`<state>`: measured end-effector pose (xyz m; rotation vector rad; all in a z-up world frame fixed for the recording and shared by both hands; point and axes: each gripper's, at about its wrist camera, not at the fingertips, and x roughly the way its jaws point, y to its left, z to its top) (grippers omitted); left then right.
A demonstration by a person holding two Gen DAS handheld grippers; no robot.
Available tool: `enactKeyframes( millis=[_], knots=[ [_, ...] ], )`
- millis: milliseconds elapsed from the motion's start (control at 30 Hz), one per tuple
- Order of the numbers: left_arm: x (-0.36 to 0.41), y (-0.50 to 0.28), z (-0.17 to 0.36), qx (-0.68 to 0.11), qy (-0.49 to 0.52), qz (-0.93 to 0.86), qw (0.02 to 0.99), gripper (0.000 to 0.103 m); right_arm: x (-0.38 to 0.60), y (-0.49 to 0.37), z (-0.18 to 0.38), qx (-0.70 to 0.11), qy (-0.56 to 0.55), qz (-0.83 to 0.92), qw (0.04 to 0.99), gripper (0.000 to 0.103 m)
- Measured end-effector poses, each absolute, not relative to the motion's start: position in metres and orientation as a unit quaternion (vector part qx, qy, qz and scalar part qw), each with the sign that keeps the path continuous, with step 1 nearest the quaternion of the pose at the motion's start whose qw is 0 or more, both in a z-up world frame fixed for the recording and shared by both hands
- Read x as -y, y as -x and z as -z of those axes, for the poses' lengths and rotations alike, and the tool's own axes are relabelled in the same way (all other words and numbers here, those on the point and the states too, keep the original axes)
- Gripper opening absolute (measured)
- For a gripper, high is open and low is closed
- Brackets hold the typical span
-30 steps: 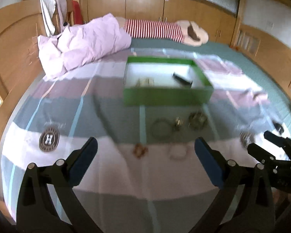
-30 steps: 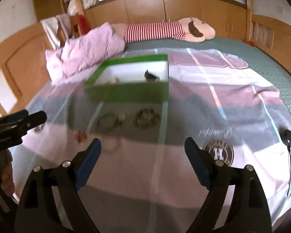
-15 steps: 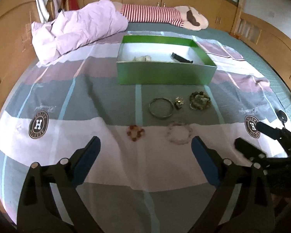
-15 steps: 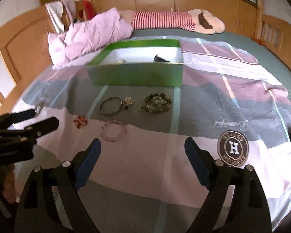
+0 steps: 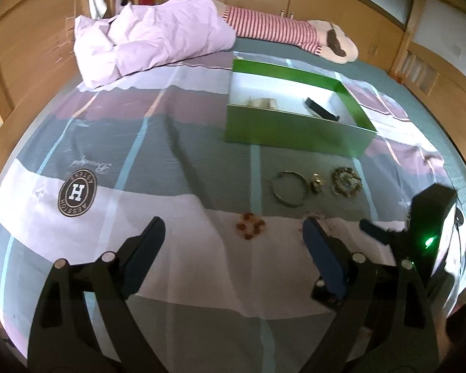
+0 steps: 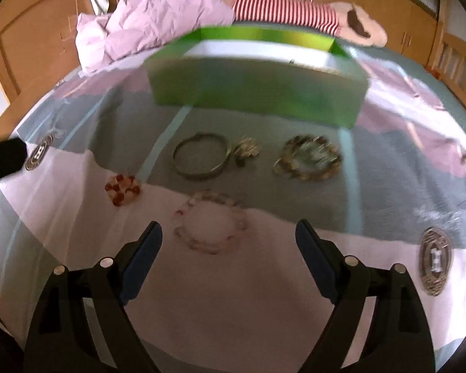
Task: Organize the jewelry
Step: 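Withdraw both grippers from the box back toward the remaining bracelets, then grasp the pink bead bracelet with the right gripper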
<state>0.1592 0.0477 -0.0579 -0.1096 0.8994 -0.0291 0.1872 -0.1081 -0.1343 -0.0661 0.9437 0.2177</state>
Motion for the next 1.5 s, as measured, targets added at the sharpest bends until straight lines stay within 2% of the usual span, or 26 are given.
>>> enactKeyframes(
  millis=[133, 233, 367, 467, 533, 633, 700, 967, 1300, 1367, 1433, 1500],
  knots=[
    [-0.059, -0.166, 0.056, -0.436, 0.067, 0.006, 0.897, 0.089, 0.099, -0.196, 0.151, -0.465, 0.036, -0.087, 0.880, 0.086],
    [-0.067, -0.170, 0.054, -0.436, 0.072, -0.001, 0.897, 0.089, 0.096, -0.204, 0.155, -0.459, 0.038, -0.077, 0.885, 0.092],
    [-0.081, -0.175, 0.055, -0.440, 0.087, -0.010, 0.894, 0.089, 0.097, -0.208, 0.156, -0.466, 0.035, -0.075, 0.881, 0.089],
    [-0.085, -0.178, 0.060, -0.447, 0.091, -0.015, 0.890, 0.089, 0.096, -0.204, 0.152, -0.465, 0.037, -0.082, 0.881, 0.071],
    [-0.082, -0.179, 0.064, -0.451, 0.088, -0.013, 0.888, 0.089, 0.097, -0.201, 0.149, -0.460, 0.041, -0.083, 0.883, 0.044],
    [-0.071, -0.182, 0.073, -0.458, 0.073, -0.002, 0.886, 0.089, 0.109, -0.195, 0.147, -0.462, 0.027, -0.085, 0.882, 0.026],
    [-0.059, -0.185, 0.081, -0.464, 0.058, 0.010, 0.884, 0.089, 0.117, -0.192, 0.146, -0.467, 0.018, -0.088, 0.880, 0.020],
    [-0.013, -0.195, 0.129, -0.482, -0.030, 0.031, 0.875, 0.089, 0.135, -0.169, 0.143, -0.487, 0.014, -0.099, 0.868, 0.019],
    [-0.004, -0.199, 0.154, -0.484, -0.044, 0.039, 0.873, 0.061, 0.145, -0.166, 0.143, -0.485, 0.022, -0.103, 0.868, 0.017],
    [-0.005, -0.199, 0.153, -0.480, -0.035, 0.042, 0.876, 0.049, 0.147, -0.165, 0.143, -0.484, 0.021, -0.103, 0.869, 0.015],
    [-0.006, -0.200, 0.152, -0.478, -0.025, 0.040, 0.877, 0.025, 0.148, -0.165, 0.143, -0.483, 0.019, -0.103, 0.869, 0.015],
    [-0.006, -0.201, 0.150, -0.478, -0.019, 0.038, 0.877, 0.021, 0.149, -0.164, 0.142, -0.482, 0.017, -0.103, 0.870, 0.015]
  ],
)
